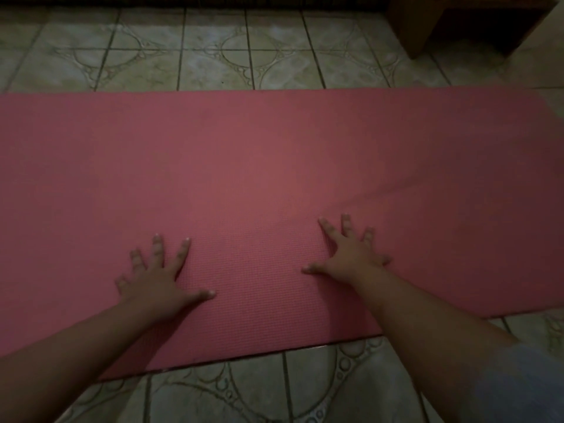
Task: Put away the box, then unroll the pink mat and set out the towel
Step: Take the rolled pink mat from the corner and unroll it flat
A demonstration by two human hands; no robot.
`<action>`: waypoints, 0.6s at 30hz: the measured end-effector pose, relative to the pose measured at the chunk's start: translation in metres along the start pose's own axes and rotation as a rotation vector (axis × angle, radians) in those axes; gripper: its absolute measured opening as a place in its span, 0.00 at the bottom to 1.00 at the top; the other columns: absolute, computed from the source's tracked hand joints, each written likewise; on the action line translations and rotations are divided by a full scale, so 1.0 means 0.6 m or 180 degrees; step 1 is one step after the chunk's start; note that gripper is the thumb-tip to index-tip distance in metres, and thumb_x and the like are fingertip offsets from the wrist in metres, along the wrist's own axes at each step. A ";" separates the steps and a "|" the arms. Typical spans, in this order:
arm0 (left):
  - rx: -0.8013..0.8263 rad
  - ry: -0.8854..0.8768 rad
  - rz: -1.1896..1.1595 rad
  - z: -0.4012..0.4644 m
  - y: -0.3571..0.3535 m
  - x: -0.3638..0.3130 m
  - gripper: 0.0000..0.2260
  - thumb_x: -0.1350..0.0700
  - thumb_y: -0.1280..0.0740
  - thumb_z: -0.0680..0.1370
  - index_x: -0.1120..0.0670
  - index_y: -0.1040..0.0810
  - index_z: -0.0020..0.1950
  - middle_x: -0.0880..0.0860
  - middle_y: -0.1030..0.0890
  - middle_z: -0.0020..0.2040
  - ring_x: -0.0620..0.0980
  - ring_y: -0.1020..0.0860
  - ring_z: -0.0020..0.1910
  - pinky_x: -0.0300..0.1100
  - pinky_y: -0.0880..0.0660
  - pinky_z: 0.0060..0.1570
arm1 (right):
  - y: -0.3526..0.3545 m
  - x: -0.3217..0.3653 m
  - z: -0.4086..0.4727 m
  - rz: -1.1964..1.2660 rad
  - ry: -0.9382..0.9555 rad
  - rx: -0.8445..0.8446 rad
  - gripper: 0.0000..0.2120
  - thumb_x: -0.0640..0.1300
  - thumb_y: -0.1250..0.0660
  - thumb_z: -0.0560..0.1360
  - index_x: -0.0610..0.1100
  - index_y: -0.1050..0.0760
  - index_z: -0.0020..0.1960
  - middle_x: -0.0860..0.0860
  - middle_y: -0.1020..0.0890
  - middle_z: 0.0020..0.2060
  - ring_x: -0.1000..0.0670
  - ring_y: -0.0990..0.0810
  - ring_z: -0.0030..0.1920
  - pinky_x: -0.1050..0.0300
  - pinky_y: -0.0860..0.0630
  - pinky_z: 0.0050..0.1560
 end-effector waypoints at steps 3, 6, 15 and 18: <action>0.0048 -0.0023 0.0015 0.002 0.004 -0.004 0.51 0.16 0.51 0.46 0.27 0.77 0.59 0.47 0.71 0.75 0.63 0.62 0.75 0.69 0.47 0.67 | 0.004 -0.001 0.003 -0.0031 -0.0010 0.0035 0.55 0.77 0.32 0.51 0.75 0.63 0.68 0.62 0.66 0.75 0.38 0.65 0.75 0.18 0.49 0.60; 0.0013 -0.0085 -0.0006 0.000 0.006 0.013 0.52 0.16 0.52 0.48 0.30 0.73 0.65 0.48 0.70 0.75 0.61 0.61 0.76 0.66 0.47 0.69 | -0.005 -0.004 -0.002 -0.0046 -0.0038 0.0014 0.56 0.79 0.35 0.51 0.73 0.66 0.69 0.60 0.69 0.74 0.39 0.66 0.75 0.20 0.50 0.62; 0.0003 0.0356 -0.0170 -0.022 -0.003 0.104 0.55 0.16 0.48 0.46 0.30 0.74 0.63 0.47 0.70 0.75 0.62 0.62 0.75 0.70 0.45 0.66 | -0.023 0.004 -0.020 -0.0067 -0.0023 0.0020 0.61 0.81 0.37 0.48 0.70 0.68 0.70 0.56 0.71 0.74 0.41 0.68 0.75 0.22 0.51 0.65; 0.0076 0.0257 -0.0203 -0.017 -0.004 0.093 0.56 0.16 0.47 0.46 0.31 0.72 0.65 0.49 0.67 0.76 0.67 0.61 0.74 0.68 0.46 0.69 | -0.019 -0.007 -0.022 -0.0126 0.0008 0.0036 0.61 0.81 0.37 0.48 0.70 0.68 0.70 0.58 0.70 0.74 0.43 0.66 0.75 0.23 0.49 0.65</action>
Point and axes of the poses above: each hand's wrist, its own z-axis towards the middle knuckle, its own y-axis out of the back of the hand, x = y × z, the point moved 10 cm from there along z, towards the middle knuckle
